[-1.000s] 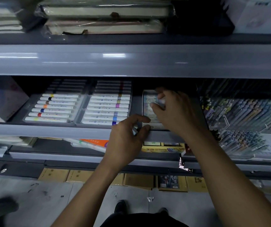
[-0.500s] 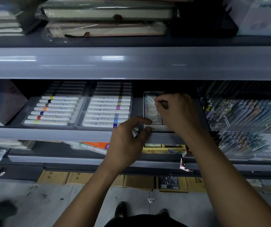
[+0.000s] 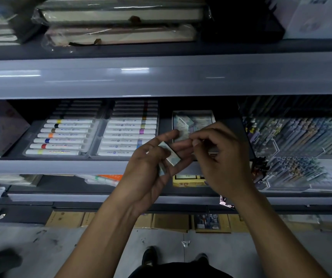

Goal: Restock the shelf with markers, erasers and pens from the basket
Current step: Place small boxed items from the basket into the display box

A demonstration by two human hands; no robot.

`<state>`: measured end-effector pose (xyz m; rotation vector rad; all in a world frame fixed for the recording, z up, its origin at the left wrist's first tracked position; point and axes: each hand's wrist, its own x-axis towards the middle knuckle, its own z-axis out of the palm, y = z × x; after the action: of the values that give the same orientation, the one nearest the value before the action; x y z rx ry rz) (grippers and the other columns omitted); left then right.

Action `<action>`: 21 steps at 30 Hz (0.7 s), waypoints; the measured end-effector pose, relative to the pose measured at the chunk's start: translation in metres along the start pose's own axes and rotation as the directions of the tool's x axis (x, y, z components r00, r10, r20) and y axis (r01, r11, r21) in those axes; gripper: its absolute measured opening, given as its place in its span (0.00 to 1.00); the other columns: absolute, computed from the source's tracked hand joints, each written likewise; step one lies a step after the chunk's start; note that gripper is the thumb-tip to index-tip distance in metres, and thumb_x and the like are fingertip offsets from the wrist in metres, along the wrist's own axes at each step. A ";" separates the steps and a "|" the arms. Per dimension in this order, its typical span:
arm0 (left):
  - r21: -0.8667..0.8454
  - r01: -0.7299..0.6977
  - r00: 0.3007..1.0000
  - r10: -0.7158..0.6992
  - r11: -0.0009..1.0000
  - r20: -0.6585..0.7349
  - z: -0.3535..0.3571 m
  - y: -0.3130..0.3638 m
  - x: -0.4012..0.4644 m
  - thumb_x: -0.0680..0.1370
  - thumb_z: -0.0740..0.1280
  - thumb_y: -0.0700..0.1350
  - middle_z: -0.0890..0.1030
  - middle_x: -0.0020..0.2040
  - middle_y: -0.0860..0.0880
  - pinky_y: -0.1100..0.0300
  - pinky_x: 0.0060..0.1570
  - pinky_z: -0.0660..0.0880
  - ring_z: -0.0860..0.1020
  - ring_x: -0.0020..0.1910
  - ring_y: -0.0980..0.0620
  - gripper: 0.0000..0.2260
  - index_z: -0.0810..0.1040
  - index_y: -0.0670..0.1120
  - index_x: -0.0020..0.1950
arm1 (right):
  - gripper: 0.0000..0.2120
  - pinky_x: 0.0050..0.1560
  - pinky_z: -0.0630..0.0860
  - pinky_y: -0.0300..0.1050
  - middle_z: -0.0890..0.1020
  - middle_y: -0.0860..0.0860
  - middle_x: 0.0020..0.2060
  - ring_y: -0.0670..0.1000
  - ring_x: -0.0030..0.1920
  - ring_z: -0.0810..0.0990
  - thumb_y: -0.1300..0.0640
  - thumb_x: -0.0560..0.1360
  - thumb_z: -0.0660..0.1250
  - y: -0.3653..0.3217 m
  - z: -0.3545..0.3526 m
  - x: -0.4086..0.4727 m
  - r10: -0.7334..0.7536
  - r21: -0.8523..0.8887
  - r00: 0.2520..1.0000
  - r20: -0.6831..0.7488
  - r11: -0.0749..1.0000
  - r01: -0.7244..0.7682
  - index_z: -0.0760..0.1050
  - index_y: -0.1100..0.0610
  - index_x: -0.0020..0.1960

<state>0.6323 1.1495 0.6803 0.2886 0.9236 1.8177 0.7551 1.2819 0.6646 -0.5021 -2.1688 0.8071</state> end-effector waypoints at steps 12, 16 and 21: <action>0.082 0.034 0.979 -0.017 0.996 -0.201 0.010 0.007 -0.003 0.86 0.62 0.39 0.88 0.51 0.42 0.59 0.39 0.84 0.88 0.45 0.46 0.05 0.76 0.41 0.59 | 0.11 0.51 0.79 0.43 0.80 0.49 0.52 0.46 0.51 0.80 0.52 0.78 0.72 -0.012 0.005 -0.014 -0.103 0.024 0.986 0.132 0.995 0.100 0.81 0.57 0.56; 0.098 0.038 0.988 -0.022 0.994 -0.154 0.011 0.009 -0.003 0.86 0.63 0.43 0.86 0.48 0.37 0.55 0.42 0.84 0.88 0.45 0.45 0.07 0.77 0.39 0.56 | 0.12 0.50 0.80 0.41 0.83 0.47 0.50 0.44 0.49 0.82 0.53 0.80 0.69 -0.011 0.004 -0.013 -0.026 0.040 0.996 0.084 0.999 0.023 0.82 0.56 0.60; 0.149 0.044 0.993 -0.026 0.988 -0.116 0.007 0.008 -0.002 0.86 0.63 0.46 0.86 0.52 0.34 0.54 0.46 0.84 0.88 0.49 0.43 0.12 0.81 0.39 0.59 | 0.08 0.45 0.79 0.36 0.84 0.44 0.46 0.43 0.46 0.83 0.56 0.78 0.69 -0.009 0.002 -0.010 0.066 0.109 0.997 0.040 0.992 -0.070 0.83 0.54 0.57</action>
<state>0.6318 1.1499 0.6908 0.2634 1.1429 1.7492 0.7589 1.2686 0.6647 -0.5105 -2.1358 0.9741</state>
